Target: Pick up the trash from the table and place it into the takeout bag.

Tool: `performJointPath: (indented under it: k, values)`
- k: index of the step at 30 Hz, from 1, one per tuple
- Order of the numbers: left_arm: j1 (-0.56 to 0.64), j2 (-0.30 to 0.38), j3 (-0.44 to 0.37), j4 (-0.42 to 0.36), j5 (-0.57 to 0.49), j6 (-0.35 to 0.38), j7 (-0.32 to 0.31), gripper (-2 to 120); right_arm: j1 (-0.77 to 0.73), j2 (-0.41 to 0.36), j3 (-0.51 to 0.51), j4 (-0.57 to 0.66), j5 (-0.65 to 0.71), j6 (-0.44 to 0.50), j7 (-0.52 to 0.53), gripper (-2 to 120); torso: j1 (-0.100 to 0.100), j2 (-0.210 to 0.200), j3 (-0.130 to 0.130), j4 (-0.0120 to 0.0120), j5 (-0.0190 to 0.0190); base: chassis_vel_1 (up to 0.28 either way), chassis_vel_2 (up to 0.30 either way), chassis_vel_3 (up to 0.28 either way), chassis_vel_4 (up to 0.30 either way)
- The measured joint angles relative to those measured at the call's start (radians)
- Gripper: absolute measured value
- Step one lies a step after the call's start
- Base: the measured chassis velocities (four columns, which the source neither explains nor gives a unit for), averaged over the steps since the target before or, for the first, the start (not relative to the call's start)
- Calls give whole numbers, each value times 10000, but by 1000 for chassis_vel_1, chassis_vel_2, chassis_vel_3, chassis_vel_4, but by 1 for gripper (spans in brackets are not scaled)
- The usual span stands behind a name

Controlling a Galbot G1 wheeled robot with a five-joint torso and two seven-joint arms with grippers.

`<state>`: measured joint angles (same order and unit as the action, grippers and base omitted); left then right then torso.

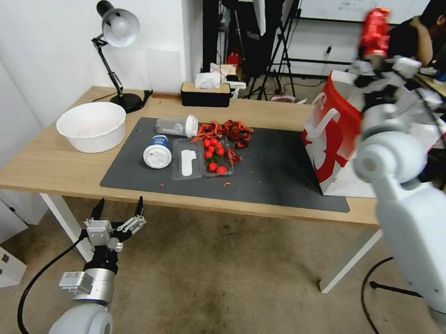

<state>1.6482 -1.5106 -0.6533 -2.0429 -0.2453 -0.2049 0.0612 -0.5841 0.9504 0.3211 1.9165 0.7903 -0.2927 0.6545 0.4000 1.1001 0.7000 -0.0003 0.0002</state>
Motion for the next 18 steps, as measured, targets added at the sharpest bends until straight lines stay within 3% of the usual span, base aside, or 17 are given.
performJointPath:
  k: [4, 5, 7, 8, 9, 10, 13, 18]
  values:
    - [2, -14, 35, -2, 27, 0, 0, 100, 1, -95, 113, 26, 152, -392, 380, 51, 0, 0, 0, 0, 2, 0, 0, 0, 0]
    - [2, -22, 56, -7, 44, 0, 0, 100, 0, -130, 170, 40, 255, -602, 563, 57, 0, 0, 0, 0, 2, 0, 0, 0, 0]
    - [1, -26, 67, -10, 51, 0, 0, 100, -1, -145, 206, 51, 319, -740, 687, 57, 0, 0, 0, 1, 2, 0, 0, 0, 0]
    - [3, -38, 92, -18, 70, 0, 0, 100, -8, -157, 262, 68, 420, -965, 891, 66, 0, -1, 0, 2, 0, 0, 0, 0, 0]
    - [3, -38, 92, -18, 70, 0, 0, 100, -8, -157, 262, 68, 420, -965, 891, 66, 0, -1, 0, 2, 0, 0, 0, 0, 0]
    - [9, -51, 112, -35, 85, 0, 0, 100, -30, -156, 331, 93, 553, -1260, 1164, 76, 0, 0, 0, 4, -1, 0, 0, 0, 0]
    - [36, -62, 125, -87, 100, 0, 0, 100, -108, -89, 430, 145, 779, -1676, 1547, 88, 0, -1, 0, 5, 0, 0, 0, 0, 0]
    - [77, -59, 97, -153, 99, 0, 0, 100, -139, -31, 461, 148, 909, -1777, 1729, 99, -1, -1, 0, 5, -1, 0, 0, 0, 0]
